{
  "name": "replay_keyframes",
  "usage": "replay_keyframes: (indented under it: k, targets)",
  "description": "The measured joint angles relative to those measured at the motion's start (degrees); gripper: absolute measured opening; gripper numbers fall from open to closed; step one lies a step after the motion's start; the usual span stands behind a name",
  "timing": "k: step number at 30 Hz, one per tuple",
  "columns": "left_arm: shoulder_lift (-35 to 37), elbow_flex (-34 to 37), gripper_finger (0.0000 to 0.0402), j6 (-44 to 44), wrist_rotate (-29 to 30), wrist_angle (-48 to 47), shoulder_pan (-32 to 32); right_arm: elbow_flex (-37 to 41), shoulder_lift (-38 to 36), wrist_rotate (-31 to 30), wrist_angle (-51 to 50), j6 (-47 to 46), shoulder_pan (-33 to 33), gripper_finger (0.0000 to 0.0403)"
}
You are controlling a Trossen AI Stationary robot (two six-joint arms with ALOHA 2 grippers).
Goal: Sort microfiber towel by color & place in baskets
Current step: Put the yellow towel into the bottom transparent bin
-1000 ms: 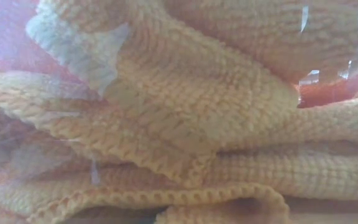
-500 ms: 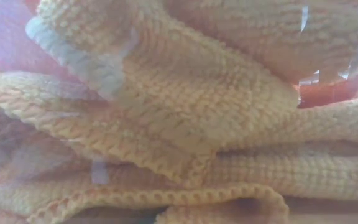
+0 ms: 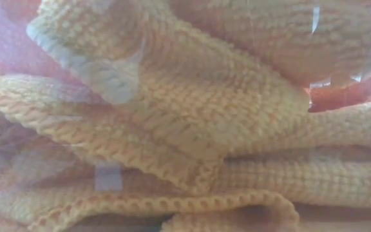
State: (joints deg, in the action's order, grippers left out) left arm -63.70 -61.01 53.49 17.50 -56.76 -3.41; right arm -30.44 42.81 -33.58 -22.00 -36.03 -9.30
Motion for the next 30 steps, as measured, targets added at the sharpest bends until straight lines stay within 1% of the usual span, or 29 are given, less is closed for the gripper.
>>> replay_keyframes:
  k: [5, 8, 11, 15, 18, 21, 25, 28, 30]
  targets:
    - [0.0, 1.7, 0.0076, 0.8, 1.1, 0.5, -3.5, 0.0, 0.0, 0.0, 0.0, 0.2, 0.0, 0.0000]
    - [-0.1, 3.1, 0.0078, -1.5, 1.2, 1.9, -4.0, 0.0, 0.0, 0.0, 0.0, 1.3, 0.0, 0.0000]
    - [0.0, 4.8, 0.0089, -3.2, 1.2, 2.4, -3.9, 0.0, 0.0, 0.0, 0.0, 1.5, 0.0, 0.0000]
    - [0.0, 7.5, 0.0117, -9.3, 1.3, 7.0, -4.1, 0.0, 0.0, 0.2, 0.0, 2.9, 0.0, 0.0000]
    - [-0.1, 9.9, 0.0143, -14.7, 2.2, 12.2, -4.2, 0.0, 0.0, 3.0, 0.0, 6.1, 0.0, 0.0000]
    - [-0.4, 12.1, 0.0161, -21.1, 3.1, 15.8, -4.2, 0.0, 0.0, 5.1, 0.0, 6.2, 0.0, 0.0000]
    - [-0.8, 13.5, 0.0166, -23.8, 3.3, 16.4, -4.2, 0.0, 0.0, 6.6, 0.0, 2.8, 0.0, 0.0000]
    - [-0.8, 13.8, 0.0161, -27.4, 3.8, 16.1, -4.6, 0.0, 0.0, 8.5, 0.0, -0.2, -0.2, 0.0000]
    - [-0.8, 13.8, 0.0154, -29.8, 3.9, 16.4, -5.1, 0.0, 0.0, 8.8, 0.0, -1.6, -1.1, 0.0000]
